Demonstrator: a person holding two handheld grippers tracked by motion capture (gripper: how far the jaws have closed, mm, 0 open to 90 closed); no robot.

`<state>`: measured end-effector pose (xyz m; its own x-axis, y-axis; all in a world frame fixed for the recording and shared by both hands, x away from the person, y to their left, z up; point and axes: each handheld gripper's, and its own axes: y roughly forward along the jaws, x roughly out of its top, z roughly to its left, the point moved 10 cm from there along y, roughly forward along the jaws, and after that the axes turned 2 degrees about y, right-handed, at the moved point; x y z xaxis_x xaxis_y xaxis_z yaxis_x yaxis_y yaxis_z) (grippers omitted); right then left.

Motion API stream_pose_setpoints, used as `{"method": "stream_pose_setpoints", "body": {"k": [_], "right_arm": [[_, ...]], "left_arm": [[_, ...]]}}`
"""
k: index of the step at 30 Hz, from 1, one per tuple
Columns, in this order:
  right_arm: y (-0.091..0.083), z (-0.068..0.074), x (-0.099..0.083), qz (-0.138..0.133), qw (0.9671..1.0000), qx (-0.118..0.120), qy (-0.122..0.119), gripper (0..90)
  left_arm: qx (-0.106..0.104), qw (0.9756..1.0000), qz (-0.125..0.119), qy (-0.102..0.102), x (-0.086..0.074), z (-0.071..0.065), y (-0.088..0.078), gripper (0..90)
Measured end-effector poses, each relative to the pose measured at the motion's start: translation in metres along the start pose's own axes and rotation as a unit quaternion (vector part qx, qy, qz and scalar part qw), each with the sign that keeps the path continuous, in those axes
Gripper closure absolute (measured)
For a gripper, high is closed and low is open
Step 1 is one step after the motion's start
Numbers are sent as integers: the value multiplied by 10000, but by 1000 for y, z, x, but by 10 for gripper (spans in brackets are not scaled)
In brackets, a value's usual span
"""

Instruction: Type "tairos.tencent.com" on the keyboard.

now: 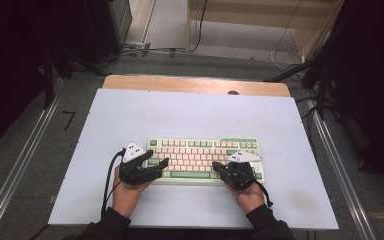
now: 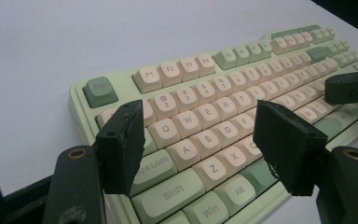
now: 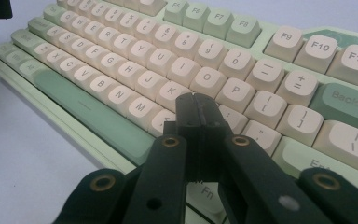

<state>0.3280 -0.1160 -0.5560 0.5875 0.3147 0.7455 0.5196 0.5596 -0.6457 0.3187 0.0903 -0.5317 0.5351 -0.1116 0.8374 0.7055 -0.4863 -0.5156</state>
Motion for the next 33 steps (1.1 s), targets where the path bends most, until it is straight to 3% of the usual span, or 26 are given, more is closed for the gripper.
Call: {"method": "stream_pose_setpoints", "body": {"k": [11,16,25,28,33], "right_arm": [[1,0,-1,70,10000,1,4,872],[-5,1,9,-198,9998,51,85,821],[-11,-5,20,-405,9990,-31,192,402],[-10,-6,20,-373,9991,-46,218,335],[-9,-9,20,-322,9991,-105,249,306]], "left_arm": [[-22,10000,-31,-47,1,1,0,345],[-21,10000,-43,-30,2,0,-1,346],[-51,10000,-39,-31,2,-1,1,345],[-59,10000,-40,-23,2,-2,0,346],[-119,9999,-57,-22,3,-3,-1,374]]}}
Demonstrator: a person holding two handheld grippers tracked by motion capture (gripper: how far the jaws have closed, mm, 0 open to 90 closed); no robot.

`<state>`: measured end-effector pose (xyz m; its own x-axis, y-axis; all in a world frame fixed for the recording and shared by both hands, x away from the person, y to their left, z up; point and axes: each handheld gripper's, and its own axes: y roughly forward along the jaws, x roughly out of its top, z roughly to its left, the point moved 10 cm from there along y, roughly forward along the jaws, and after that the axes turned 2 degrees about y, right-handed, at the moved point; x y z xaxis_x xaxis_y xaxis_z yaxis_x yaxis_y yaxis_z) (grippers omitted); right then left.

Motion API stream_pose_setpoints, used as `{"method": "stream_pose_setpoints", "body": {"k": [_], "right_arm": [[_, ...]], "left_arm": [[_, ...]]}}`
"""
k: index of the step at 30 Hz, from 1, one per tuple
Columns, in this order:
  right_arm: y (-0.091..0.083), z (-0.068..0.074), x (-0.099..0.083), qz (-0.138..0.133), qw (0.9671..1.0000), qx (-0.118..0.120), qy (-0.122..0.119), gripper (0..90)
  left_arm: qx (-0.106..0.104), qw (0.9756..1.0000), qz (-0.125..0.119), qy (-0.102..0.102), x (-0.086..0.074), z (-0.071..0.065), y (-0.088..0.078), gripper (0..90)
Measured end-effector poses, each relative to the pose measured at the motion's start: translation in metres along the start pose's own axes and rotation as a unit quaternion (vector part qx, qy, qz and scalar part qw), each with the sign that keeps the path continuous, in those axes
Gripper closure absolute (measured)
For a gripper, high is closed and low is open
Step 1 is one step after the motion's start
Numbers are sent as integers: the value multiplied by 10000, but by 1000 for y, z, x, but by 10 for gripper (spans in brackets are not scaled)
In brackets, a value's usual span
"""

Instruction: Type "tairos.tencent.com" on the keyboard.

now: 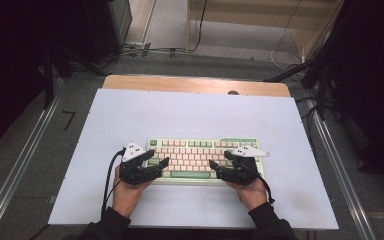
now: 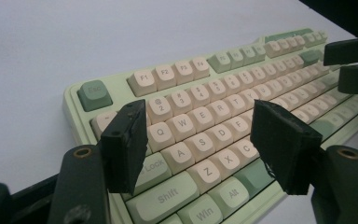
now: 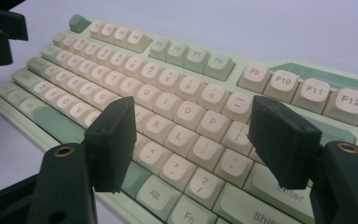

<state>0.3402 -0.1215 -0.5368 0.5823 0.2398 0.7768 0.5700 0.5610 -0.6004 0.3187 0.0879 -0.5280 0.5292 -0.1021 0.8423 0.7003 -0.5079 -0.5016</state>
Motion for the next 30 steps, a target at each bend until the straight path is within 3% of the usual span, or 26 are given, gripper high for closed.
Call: {"method": "stream_pose_setpoints", "body": {"k": [7,13,17,21,30], "right_arm": [[-1,-3,0,-5,10000,-64,59,305],[0,-3,0,11,10000,-65,67,306],[0,-3,0,12,9999,-65,87,305],[0,-4,0,-2,9999,-75,82,306],[1,-3,0,26,9999,-62,77,306]], "left_arm": [[-111,9999,-34,47,1,-4,1,449],[-474,9988,12,138,0,-15,10,672],[-766,9968,140,179,-2,-24,16,894],[-838,9957,254,287,-5,-32,22,900],[-822,9946,501,389,-13,-34,30,900]]}}
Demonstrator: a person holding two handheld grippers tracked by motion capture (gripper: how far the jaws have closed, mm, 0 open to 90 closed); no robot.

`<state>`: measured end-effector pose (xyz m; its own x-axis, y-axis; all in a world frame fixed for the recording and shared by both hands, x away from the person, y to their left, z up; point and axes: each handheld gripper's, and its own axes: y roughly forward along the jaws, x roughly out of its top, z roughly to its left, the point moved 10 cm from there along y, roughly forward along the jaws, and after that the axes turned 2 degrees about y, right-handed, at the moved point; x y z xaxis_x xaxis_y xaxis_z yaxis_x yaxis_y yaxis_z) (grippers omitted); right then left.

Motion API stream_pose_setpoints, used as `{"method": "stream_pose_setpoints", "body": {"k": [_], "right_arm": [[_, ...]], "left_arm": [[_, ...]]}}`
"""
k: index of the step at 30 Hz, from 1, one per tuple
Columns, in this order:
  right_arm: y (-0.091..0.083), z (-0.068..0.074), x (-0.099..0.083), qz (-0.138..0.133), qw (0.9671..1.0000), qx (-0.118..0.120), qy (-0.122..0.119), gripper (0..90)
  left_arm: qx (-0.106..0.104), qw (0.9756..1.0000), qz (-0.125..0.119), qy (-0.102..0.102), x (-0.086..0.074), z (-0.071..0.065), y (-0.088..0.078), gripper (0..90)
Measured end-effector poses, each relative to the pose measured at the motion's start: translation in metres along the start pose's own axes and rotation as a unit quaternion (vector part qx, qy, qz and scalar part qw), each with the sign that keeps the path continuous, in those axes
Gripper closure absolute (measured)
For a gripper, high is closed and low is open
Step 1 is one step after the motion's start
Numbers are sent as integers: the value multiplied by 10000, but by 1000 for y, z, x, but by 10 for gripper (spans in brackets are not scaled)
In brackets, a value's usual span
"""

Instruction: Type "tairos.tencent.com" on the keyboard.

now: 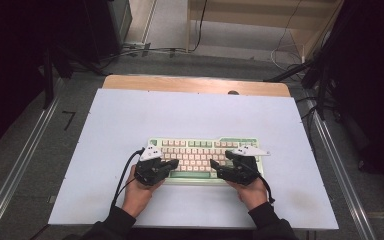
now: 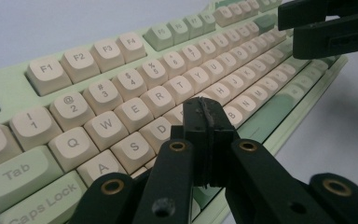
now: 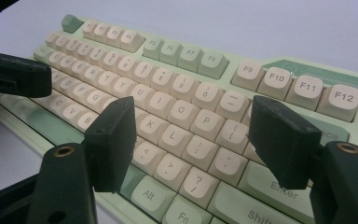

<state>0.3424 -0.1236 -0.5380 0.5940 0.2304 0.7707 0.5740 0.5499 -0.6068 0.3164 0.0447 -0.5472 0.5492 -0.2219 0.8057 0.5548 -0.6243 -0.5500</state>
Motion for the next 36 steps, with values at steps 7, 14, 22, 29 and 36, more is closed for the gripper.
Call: {"method": "stream_pose_setpoints", "body": {"k": [7,14,22,29,36], "right_arm": [[0,0,0,-2,10000,-3,-8,305],[0,1,0,-3,10000,-7,-13,306],[0,1,1,-35,10000,-3,-40,318],[-1,3,5,-148,9998,32,-153,476],[5,3,11,-245,9995,109,-156,755]], "left_arm": [[30,10000,83,16,-3,0,5,900],[31,9998,216,-16,-6,0,8,900],[173,9997,-143,-37,3,3,-1,673],[365,9974,-506,-367,10,21,-14,488],[422,9959,-591,-540,9,30,-20,465]]}}
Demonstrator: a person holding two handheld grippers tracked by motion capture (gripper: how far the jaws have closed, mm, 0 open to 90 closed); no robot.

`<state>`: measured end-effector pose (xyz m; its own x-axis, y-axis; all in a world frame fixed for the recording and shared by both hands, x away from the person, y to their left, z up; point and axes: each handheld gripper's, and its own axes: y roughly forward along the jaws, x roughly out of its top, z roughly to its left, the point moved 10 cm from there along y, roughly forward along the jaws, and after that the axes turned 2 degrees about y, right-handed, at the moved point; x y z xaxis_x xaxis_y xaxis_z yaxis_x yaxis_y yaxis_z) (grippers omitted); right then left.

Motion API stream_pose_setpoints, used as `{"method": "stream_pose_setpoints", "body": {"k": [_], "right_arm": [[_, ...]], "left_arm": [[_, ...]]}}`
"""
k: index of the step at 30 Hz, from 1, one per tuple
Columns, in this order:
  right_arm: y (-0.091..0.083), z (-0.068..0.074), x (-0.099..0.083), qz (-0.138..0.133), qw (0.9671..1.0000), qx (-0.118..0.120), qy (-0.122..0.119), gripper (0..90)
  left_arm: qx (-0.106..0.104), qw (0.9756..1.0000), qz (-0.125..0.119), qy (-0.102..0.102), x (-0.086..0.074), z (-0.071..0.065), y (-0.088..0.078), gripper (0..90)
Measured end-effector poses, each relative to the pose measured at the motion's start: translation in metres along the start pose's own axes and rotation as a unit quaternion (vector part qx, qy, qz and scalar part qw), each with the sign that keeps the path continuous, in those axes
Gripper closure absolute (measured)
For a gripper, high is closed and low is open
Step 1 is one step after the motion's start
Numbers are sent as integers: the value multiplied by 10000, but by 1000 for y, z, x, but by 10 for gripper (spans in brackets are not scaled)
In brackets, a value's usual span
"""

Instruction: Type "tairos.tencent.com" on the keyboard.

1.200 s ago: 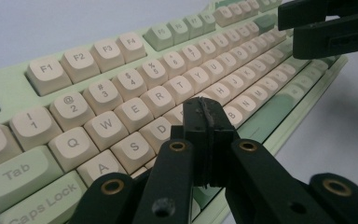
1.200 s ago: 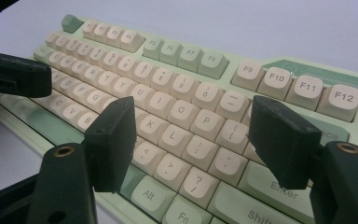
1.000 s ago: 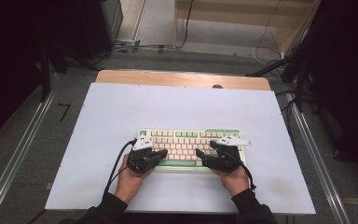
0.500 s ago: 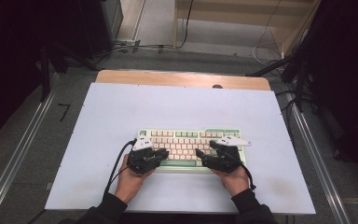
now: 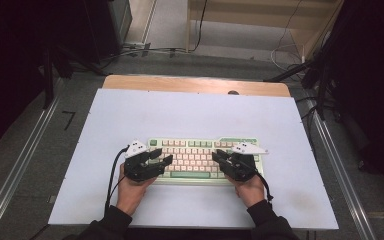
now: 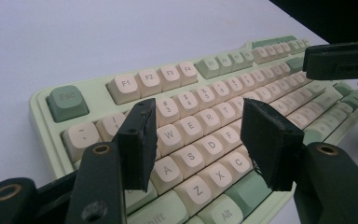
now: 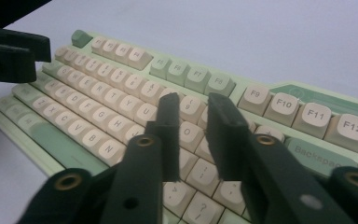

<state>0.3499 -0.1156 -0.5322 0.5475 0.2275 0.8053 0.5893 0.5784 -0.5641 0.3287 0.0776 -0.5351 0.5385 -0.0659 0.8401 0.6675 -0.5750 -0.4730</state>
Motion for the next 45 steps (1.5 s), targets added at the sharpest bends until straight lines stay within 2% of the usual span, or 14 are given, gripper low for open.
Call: {"method": "stream_pose_setpoints", "body": {"k": [5,14,30,37,43,45], "right_arm": [[6,1,3,-21,10000,36,-21,873],[14,3,2,55,10000,29,-55,875],[24,2,-4,229,9997,-39,-120,874],[30,1,-10,494,9986,-146,-112,873],[22,4,-2,288,9995,-55,-74,816],[19,5,0,238,9997,-53,-59,719]], "left_arm": [[56,10000,18,7,-1,2,0,465],[131,9999,31,-17,-2,4,-1,466],[126,9999,32,-6,-2,4,-2,467],[136,9999,32,-9,-2,4,-2,467],[149,9999,20,-30,-2,5,-2,467],[162,9999,12,-32,-2,6,-3,467]]}}
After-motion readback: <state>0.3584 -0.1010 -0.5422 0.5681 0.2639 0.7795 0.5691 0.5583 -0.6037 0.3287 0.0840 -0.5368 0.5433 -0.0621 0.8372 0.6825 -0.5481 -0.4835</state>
